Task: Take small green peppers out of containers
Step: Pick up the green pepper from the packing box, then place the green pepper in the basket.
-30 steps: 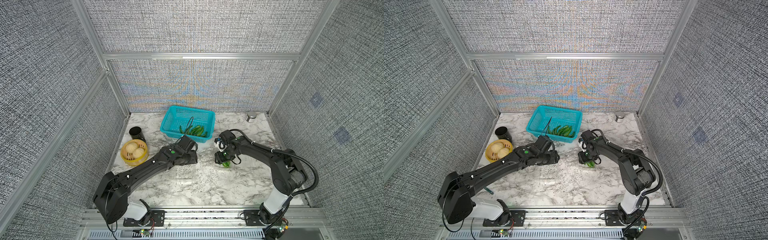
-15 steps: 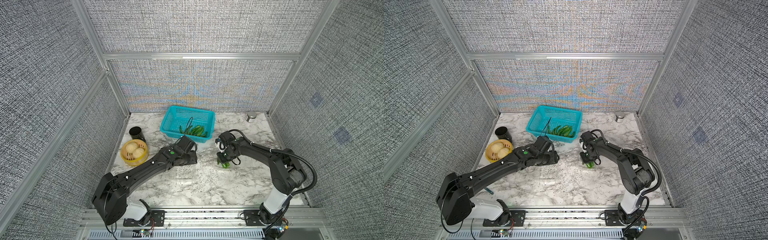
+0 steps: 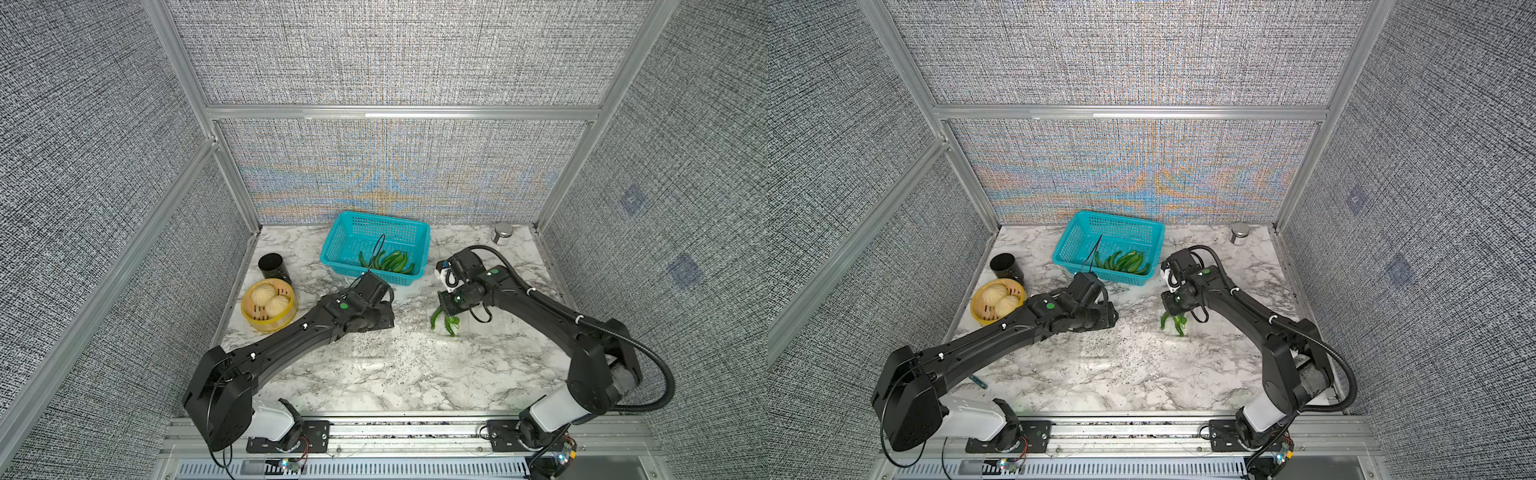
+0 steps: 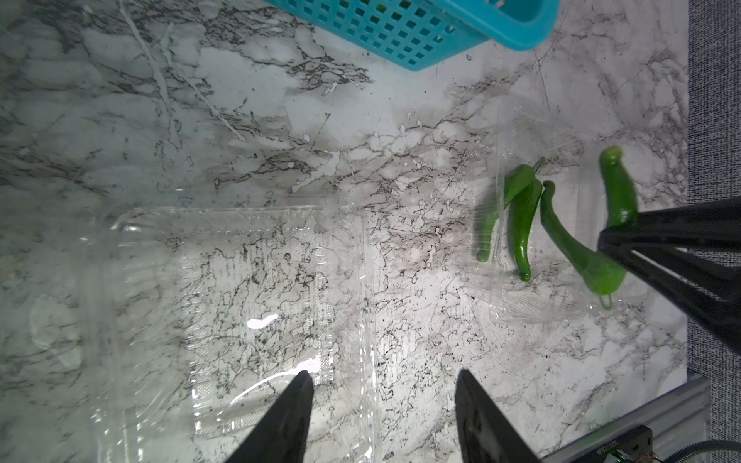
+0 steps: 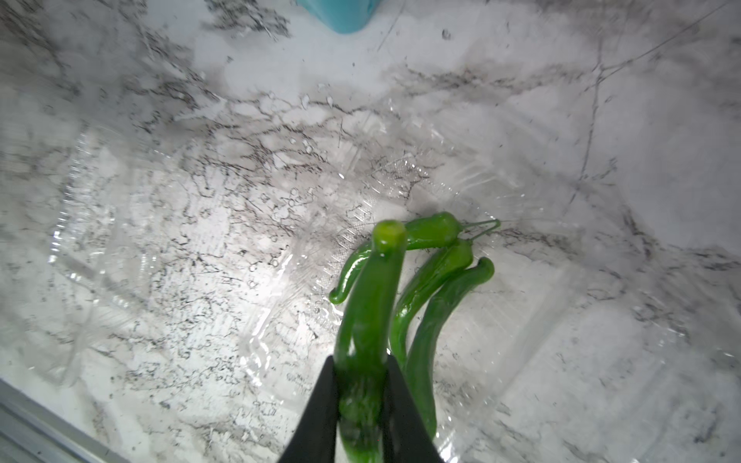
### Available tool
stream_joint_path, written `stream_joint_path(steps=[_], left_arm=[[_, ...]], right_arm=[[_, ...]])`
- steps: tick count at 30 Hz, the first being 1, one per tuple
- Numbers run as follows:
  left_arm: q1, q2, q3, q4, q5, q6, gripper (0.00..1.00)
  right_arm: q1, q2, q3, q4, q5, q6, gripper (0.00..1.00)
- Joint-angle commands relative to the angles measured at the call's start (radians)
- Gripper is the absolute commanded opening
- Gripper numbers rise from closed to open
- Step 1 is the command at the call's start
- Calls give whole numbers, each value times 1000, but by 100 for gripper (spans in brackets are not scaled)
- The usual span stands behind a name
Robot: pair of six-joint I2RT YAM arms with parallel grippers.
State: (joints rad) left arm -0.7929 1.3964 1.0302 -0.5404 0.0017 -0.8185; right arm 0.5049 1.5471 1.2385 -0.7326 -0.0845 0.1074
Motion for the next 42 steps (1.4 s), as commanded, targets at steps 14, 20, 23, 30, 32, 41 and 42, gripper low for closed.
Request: stream_joint_path(steps=[14, 20, 23, 30, 32, 41, 42], left_arm=[[1, -19, 13, -25, -16, 21, 58], [1, -26, 10, -44, -25, 25, 58], [1, -32, 5, -44, -27, 22, 58], [1, -30, -2, -39, -18, 19, 58], [0, -30, -2, -38, -18, 19, 58], [1, -4, 7, -18, -1, 15, 58], [1, -4, 7, -14, 2, 13, 58]], right_arm=[[-23, 69, 379, 170, -134, 75, 17], [-31, 332, 586, 378, -201, 164, 17], [-31, 474, 685, 435, -230, 177, 17], [-28, 728, 794, 498, -204, 181, 17], [-25, 777, 817, 487, -204, 187, 17], [1, 854, 887, 359, -153, 151, 42], [3, 854, 897, 335, -144, 140, 46]])
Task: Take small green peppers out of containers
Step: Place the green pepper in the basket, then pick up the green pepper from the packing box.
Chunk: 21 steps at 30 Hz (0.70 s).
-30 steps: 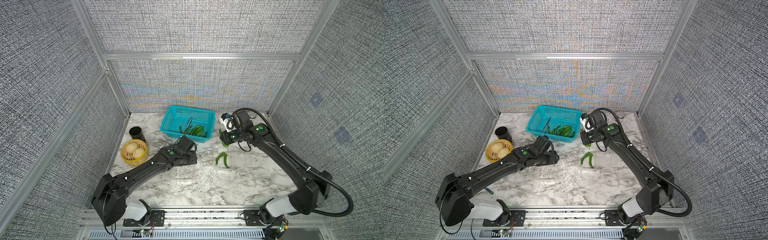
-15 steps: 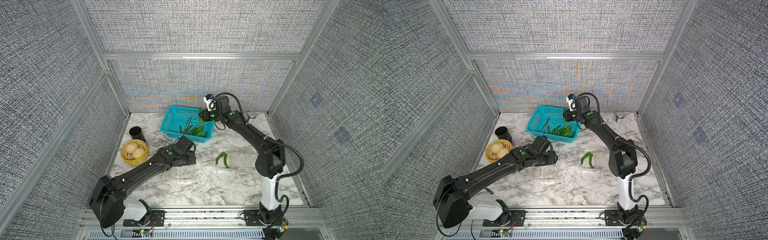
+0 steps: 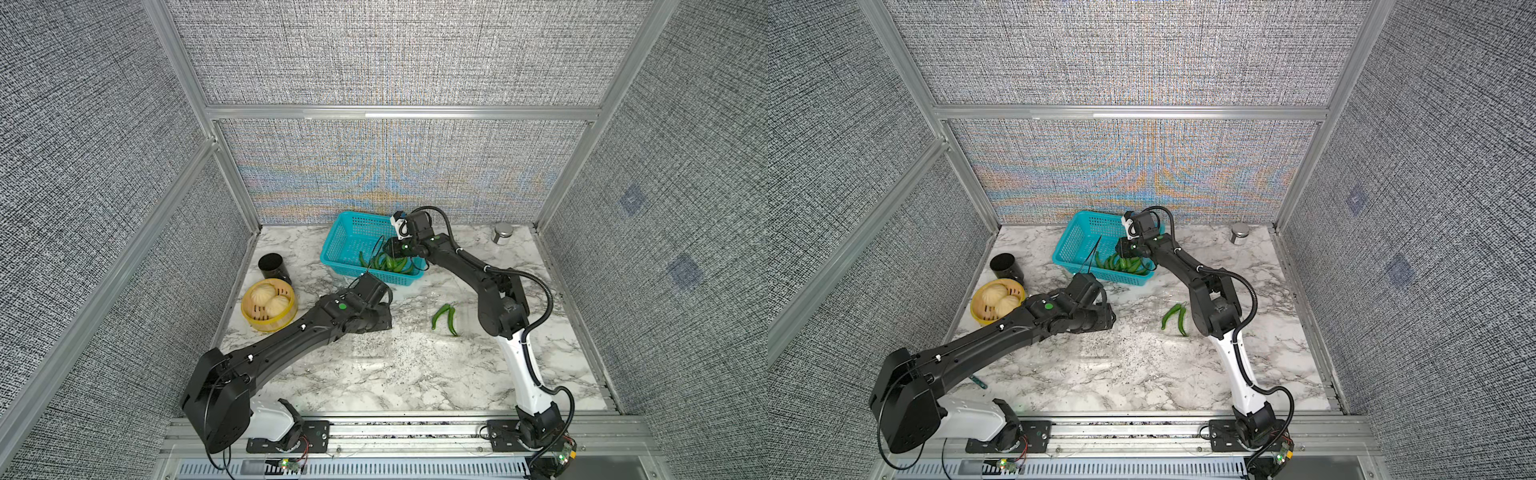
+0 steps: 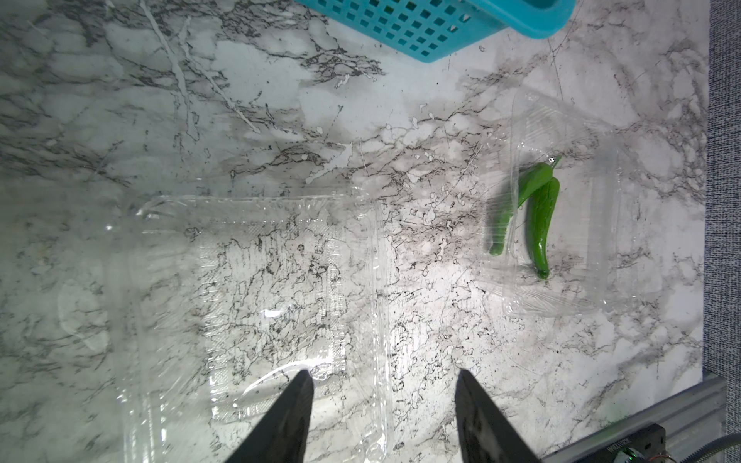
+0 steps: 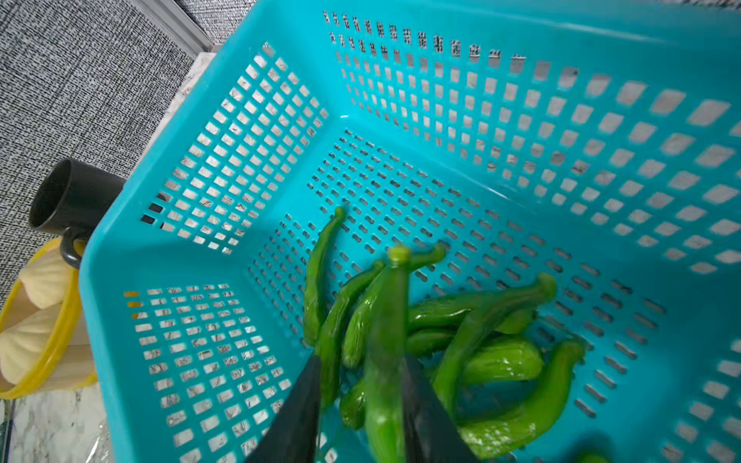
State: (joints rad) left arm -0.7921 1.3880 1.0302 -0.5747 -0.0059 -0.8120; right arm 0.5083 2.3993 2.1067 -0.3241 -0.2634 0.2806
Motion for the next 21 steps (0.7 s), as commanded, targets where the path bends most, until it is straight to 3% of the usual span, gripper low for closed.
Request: stream_joint_path(steps=[1, 3, 5, 12, 21], left_arm=[[0, 2, 8, 22, 11, 5, 58], [1, 0, 8, 25, 13, 2, 58], [1, -4, 8, 24, 12, 1, 58], [-1, -33, -2, 22, 6, -6, 58], [-2, -29, -19, 59, 18, -16, 58]], right_arm=[[-1, -2, 37, -98, 42, -41, 53], [-4, -32, 33, -132, 46, -47, 65], [-9, -98, 9, -153, 50, -50, 70], [-57, -445, -143, -342, 65, -76, 75], [-91, -800, -621, -533, 115, -42, 77]])
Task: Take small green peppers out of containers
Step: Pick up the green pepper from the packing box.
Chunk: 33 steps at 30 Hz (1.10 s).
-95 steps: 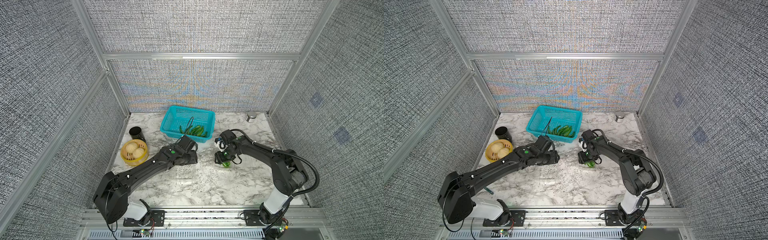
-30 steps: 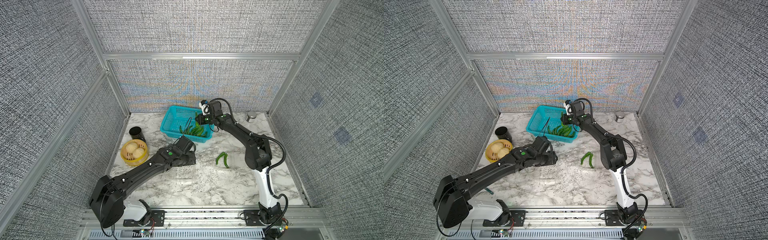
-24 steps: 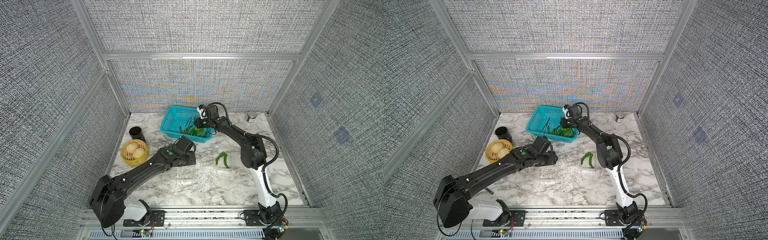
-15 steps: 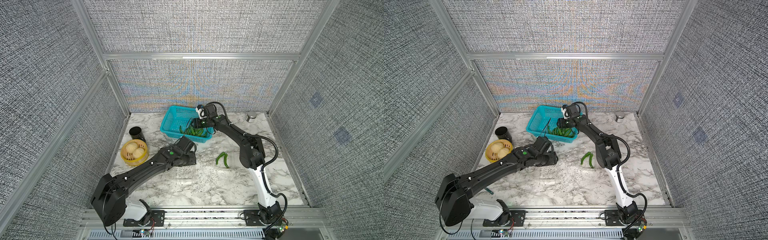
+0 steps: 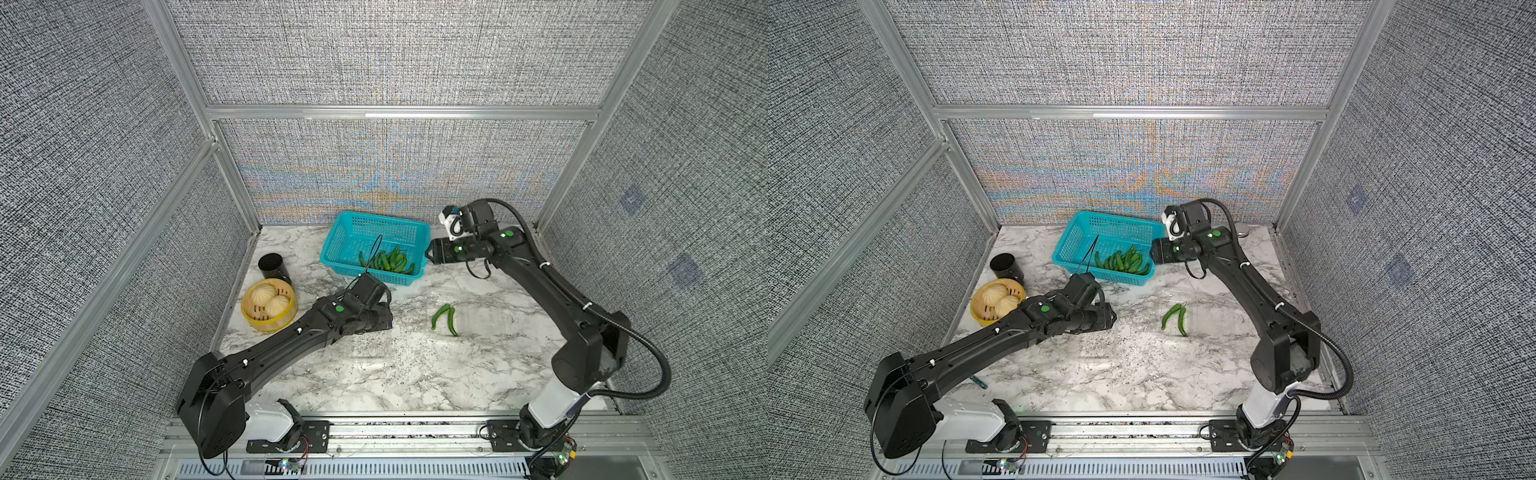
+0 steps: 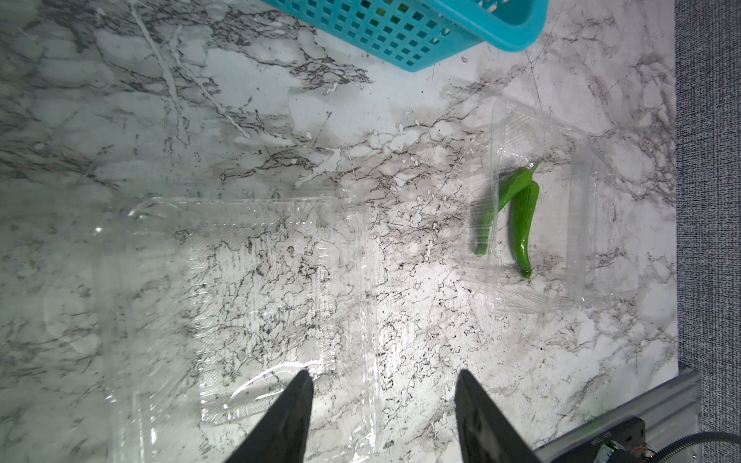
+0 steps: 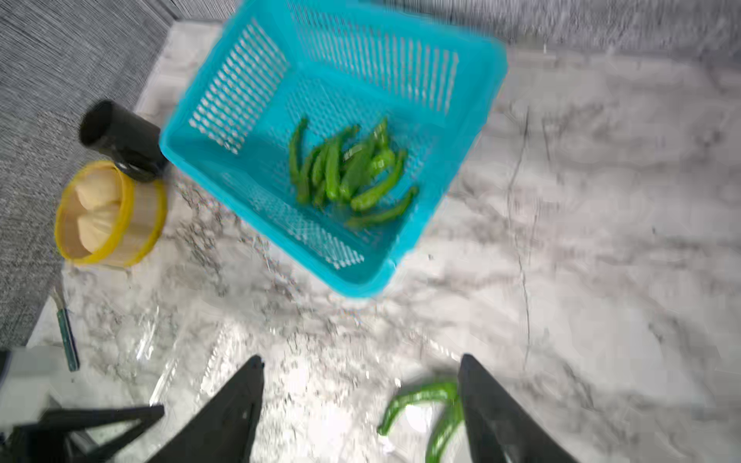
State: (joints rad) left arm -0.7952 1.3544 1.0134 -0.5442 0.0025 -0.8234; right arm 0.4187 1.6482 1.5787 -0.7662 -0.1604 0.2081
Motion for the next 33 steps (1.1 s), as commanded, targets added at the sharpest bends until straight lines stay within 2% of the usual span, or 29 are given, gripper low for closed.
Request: stream_joint_path(steps=[1, 4, 9, 14, 18, 25, 29, 33], left_arm=[[1, 6, 0, 32, 12, -5, 58], [2, 13, 1, 37, 18, -6, 58], [1, 12, -6, 37, 23, -9, 58], [1, -2, -20, 36, 18, -14, 58], [0, -13, -27, 31, 14, -14, 58], [1, -19, -36, 25, 10, -8, 58], [0, -13, -31, 28, 13, -5, 58], [0, -14, -31, 33, 15, -3, 58]], right_arm=[[-1, -75, -160, -72, 2, 47, 77], [0, -115, -324, 19, -54, 102, 77], [23, -95, -465, 166, -116, 187, 75], [49, 17, -461, 218, -121, 223, 73], [50, 97, -432, 221, -79, 257, 71], [50, 144, -414, 222, -41, 279, 68], [53, 161, -408, 210, -21, 271, 60], [56, 173, -407, 190, 13, 260, 47]])
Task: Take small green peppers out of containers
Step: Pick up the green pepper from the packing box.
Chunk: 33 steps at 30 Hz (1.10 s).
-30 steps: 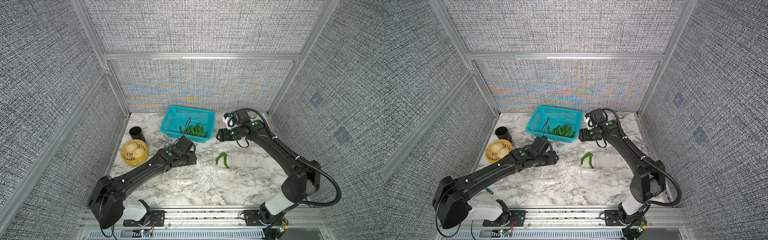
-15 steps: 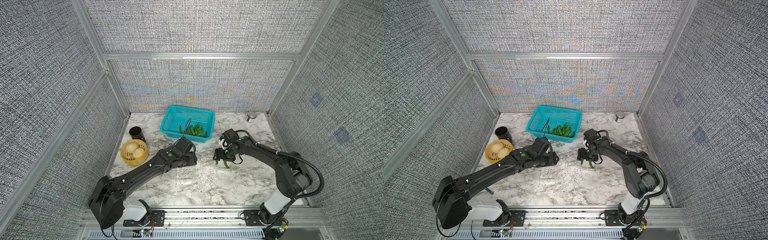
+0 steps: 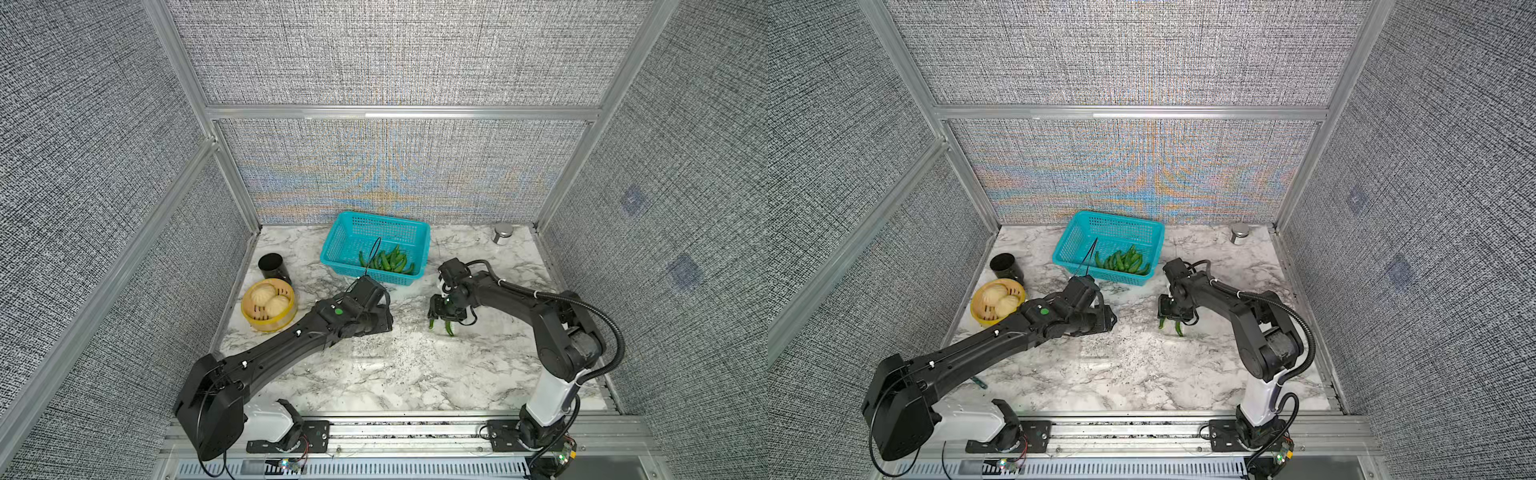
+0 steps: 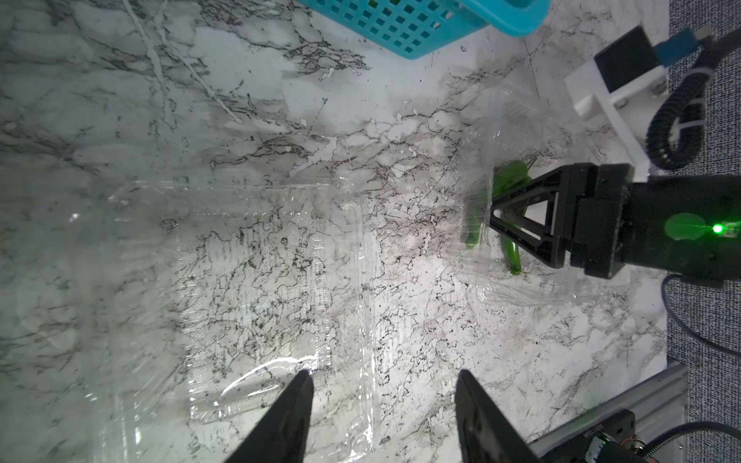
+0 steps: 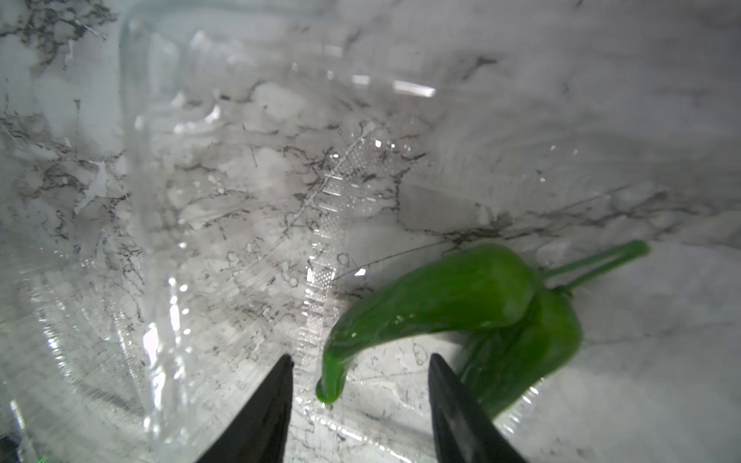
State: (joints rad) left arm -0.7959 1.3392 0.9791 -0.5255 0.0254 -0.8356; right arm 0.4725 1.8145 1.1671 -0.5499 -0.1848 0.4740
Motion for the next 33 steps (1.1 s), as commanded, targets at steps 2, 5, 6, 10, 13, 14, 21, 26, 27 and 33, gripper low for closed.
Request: stream_joint_path(steps=[2, 5, 6, 10, 13, 14, 21, 26, 27, 33], left_arm=[[1, 3, 4, 18, -7, 9, 58], [1, 5, 3, 18, -5, 9, 58], [1, 5, 1, 19, -4, 9, 58], [0, 6, 2, 19, -4, 10, 58], [1, 6, 4, 19, -5, 10, 58], [1, 6, 4, 18, -5, 10, 58], [0, 3, -1, 22, -8, 6, 58], [1, -2, 7, 16, -15, 12, 58], [1, -2, 7, 17, -16, 13, 58], [1, 11, 13, 25, -12, 15, 58]], right_arm=[[6, 14, 6, -32, 49, -11, 38], [16, 20, 9, -43, 70, -21, 25], [20, 21, 9, -46, 75, -24, 22], [29, 17, 8, -47, 78, -33, 11], [35, -3, 7, -48, 79, -38, 8], [37, -14, 6, -50, 78, -40, 6], [48, -157, 10, -99, 78, -54, 0], [49, -270, 62, -171, 87, -76, 0], [49, -291, 76, -181, 84, -81, 0], [51, -335, 192, -219, 51, -109, 0]])
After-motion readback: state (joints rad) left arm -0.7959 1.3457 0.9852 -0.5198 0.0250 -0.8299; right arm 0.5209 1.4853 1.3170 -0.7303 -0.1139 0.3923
